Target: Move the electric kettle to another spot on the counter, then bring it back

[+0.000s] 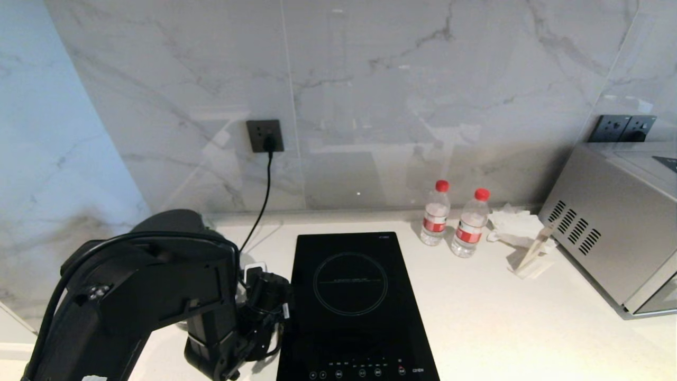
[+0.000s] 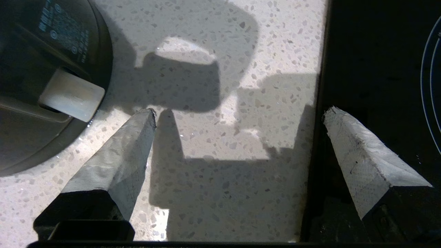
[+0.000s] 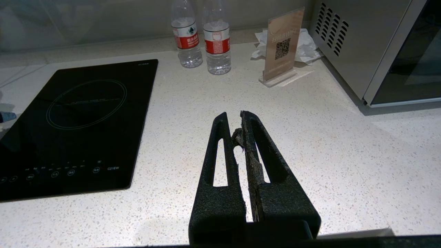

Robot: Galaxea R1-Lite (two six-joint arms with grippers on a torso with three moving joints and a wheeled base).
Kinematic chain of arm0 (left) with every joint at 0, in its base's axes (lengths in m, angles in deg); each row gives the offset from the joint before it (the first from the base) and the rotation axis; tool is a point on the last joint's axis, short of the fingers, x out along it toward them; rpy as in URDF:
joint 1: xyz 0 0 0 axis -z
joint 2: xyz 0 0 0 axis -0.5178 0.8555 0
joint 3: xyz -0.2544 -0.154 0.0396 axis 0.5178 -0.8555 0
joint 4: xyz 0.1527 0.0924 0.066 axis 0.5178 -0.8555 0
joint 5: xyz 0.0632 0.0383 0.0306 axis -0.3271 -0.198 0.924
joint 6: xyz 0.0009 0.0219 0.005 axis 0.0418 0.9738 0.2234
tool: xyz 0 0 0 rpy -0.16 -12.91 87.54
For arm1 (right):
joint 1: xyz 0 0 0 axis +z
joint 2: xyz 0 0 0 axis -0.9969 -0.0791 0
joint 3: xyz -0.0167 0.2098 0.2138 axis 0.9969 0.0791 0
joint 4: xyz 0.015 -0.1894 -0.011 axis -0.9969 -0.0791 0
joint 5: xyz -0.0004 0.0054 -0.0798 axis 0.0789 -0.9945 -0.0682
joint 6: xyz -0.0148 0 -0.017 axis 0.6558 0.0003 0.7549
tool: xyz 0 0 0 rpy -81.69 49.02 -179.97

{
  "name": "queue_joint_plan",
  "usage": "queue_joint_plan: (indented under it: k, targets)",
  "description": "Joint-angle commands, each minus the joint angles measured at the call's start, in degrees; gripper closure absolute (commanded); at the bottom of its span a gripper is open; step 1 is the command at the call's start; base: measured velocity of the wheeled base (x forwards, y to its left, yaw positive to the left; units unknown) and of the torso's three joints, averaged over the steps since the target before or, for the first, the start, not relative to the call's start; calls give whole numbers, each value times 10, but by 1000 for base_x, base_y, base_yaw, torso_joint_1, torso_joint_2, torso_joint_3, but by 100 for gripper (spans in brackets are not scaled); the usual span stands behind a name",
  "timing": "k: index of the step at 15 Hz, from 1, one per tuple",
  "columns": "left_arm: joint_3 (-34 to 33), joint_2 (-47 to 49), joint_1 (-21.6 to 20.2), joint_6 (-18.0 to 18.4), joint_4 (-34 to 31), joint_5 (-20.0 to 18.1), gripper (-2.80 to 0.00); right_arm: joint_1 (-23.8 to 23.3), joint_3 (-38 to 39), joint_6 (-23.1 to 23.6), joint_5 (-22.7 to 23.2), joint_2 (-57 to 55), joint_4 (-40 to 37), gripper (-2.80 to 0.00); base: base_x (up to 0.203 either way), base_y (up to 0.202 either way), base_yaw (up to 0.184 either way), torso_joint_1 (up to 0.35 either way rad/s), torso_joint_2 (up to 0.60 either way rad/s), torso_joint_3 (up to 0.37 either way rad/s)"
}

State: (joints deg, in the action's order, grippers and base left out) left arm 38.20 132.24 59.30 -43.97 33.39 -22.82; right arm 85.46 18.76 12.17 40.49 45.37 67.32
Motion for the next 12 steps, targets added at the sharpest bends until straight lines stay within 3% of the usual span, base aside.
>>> queue_joint_plan:
  k: [1, 6, 12]
  targets:
    - [2, 2, -1, 0, 5, 2, -280, 0, 0, 0, 0, 0, 0, 0, 0, 0, 0, 0, 0, 0]
    - [9, 4, -2, 0, 8, 49, -280, 0, 0, 0, 0, 0, 0, 0, 0, 0, 0, 0, 0, 0]
    - [4, 3, 0, 17, 48, 68, -280, 0, 0, 0, 0, 0, 0, 0, 0, 0, 0, 0, 0, 0]
